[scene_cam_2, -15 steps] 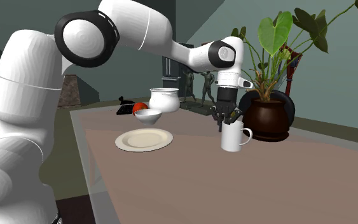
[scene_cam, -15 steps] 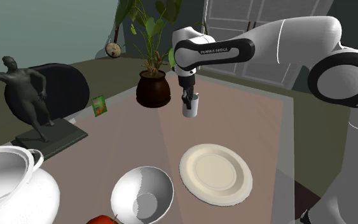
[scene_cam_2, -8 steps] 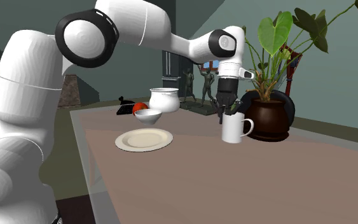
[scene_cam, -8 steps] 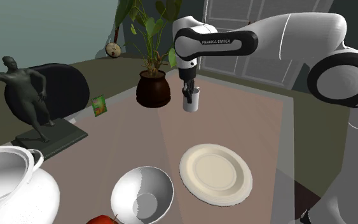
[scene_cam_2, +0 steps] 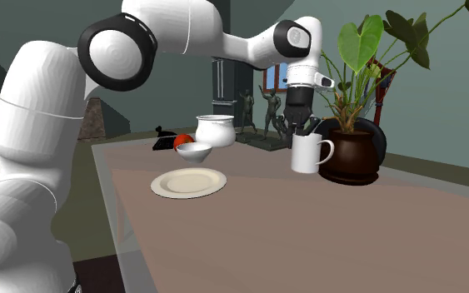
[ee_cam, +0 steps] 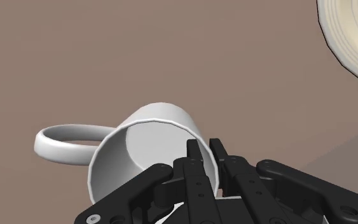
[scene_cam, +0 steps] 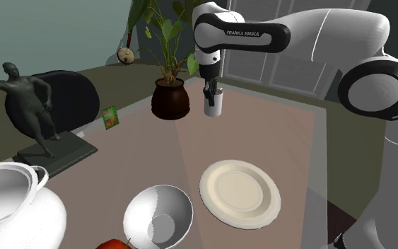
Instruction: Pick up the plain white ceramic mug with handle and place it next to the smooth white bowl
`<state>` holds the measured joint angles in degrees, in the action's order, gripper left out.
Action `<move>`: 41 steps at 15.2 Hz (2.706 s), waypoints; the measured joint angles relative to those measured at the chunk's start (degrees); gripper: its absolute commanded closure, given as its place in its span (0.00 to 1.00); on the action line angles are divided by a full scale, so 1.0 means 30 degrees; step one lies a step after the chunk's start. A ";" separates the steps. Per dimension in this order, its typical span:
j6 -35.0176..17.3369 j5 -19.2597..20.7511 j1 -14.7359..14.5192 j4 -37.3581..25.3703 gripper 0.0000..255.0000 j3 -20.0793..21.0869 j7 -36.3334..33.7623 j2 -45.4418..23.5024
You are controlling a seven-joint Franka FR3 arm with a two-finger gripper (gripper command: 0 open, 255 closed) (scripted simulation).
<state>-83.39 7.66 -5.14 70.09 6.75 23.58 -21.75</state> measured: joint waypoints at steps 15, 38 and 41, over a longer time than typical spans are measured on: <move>0.3334 0.0029 -0.1002 -0.3405 1.00 0.0330 -0.0842 -0.0177; 0.1681 -0.1729 -0.6119 0.3761 1.00 0.4148 -1.0371 0.4865; 0.1802 -0.1797 -0.6925 0.3402 1.00 0.4743 -1.1769 0.4586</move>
<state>-77.99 2.27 -25.91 80.29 20.97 -11.73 -8.00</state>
